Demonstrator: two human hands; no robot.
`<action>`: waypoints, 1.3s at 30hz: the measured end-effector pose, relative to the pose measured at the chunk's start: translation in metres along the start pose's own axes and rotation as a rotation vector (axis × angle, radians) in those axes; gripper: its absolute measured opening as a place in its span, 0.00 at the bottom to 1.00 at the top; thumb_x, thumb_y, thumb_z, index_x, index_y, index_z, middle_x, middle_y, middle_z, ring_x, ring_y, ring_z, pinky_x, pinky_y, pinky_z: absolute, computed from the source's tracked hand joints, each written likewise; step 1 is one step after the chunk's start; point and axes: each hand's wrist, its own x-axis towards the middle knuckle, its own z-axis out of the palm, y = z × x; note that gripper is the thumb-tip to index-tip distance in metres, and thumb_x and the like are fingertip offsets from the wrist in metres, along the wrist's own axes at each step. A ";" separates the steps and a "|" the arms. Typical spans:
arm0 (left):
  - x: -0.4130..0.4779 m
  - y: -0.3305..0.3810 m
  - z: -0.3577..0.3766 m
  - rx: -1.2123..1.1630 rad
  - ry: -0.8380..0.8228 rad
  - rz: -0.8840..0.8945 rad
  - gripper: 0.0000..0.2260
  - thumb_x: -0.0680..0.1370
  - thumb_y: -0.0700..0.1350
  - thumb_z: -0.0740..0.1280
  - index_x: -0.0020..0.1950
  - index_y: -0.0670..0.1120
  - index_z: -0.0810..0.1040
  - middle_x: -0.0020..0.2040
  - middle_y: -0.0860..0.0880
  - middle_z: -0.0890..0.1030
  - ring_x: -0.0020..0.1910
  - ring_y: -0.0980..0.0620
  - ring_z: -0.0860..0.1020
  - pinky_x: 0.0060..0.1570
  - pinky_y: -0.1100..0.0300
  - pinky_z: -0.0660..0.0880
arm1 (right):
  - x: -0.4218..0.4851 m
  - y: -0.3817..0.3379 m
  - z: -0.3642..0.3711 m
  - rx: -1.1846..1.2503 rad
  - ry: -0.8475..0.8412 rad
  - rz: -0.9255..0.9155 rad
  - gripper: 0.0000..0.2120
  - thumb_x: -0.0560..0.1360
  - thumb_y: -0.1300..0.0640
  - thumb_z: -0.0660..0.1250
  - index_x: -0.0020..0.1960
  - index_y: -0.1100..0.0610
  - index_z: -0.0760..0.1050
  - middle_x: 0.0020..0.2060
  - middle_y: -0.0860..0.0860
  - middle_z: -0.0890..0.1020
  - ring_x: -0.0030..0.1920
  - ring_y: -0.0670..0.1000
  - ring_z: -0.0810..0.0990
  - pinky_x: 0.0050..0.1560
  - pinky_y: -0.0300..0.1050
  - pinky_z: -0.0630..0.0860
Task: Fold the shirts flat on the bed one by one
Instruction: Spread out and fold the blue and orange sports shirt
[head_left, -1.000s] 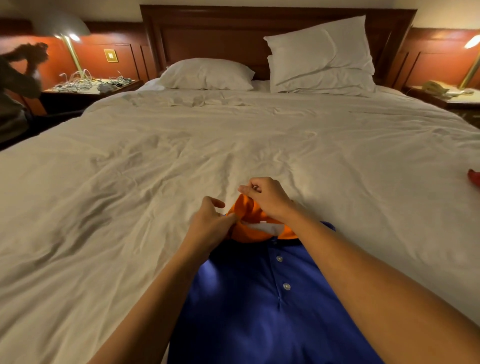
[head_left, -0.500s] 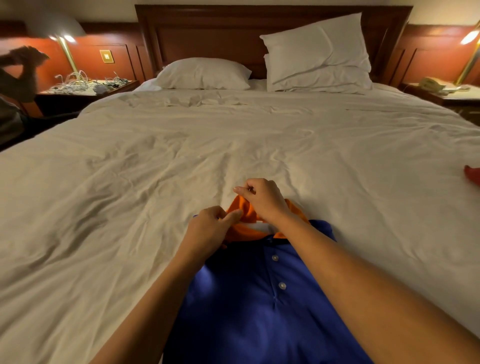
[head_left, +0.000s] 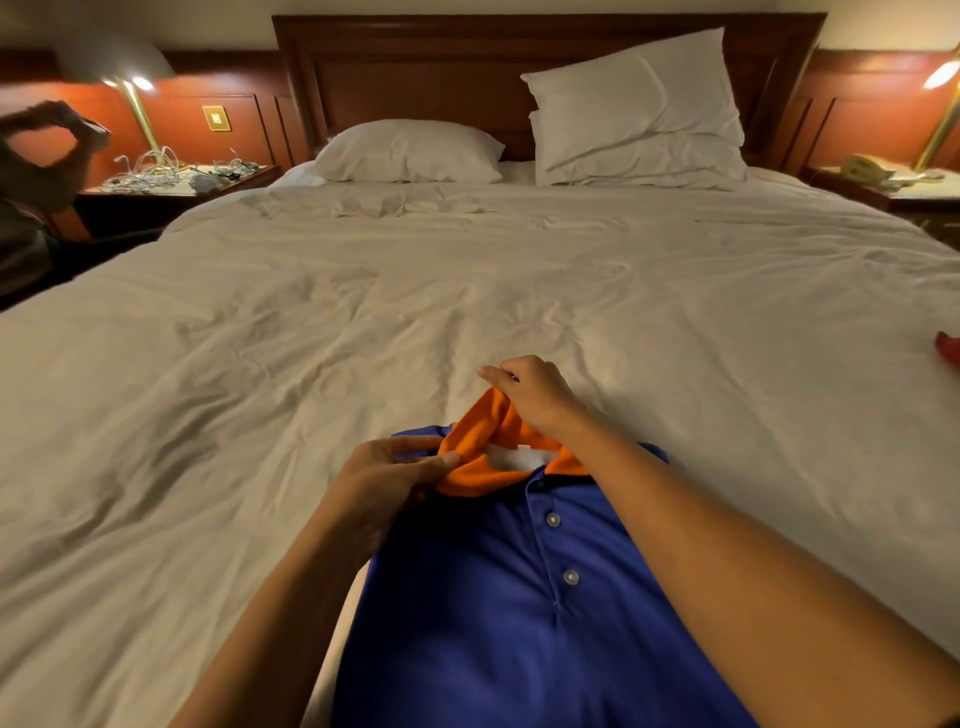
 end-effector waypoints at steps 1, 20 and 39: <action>0.001 -0.001 -0.001 -0.064 -0.055 -0.015 0.12 0.74 0.36 0.72 0.56 0.35 0.82 0.47 0.36 0.85 0.40 0.46 0.84 0.46 0.57 0.83 | 0.002 0.000 0.000 0.003 -0.014 0.028 0.26 0.80 0.41 0.62 0.29 0.54 0.66 0.24 0.47 0.70 0.28 0.48 0.69 0.35 0.47 0.70; 0.022 0.028 0.039 1.411 0.293 0.404 0.17 0.77 0.60 0.66 0.52 0.47 0.78 0.51 0.46 0.80 0.49 0.43 0.79 0.45 0.53 0.76 | -0.020 0.026 -0.038 -0.196 -0.258 -0.273 0.07 0.72 0.51 0.75 0.50 0.47 0.83 0.48 0.44 0.81 0.50 0.45 0.79 0.55 0.47 0.77; 0.061 0.040 0.031 1.300 0.123 0.502 0.18 0.75 0.61 0.71 0.58 0.51 0.78 0.53 0.50 0.79 0.51 0.48 0.78 0.49 0.52 0.77 | -0.042 0.037 -0.059 -0.252 -0.073 0.059 0.12 0.69 0.40 0.76 0.46 0.45 0.81 0.39 0.42 0.81 0.41 0.44 0.80 0.41 0.40 0.77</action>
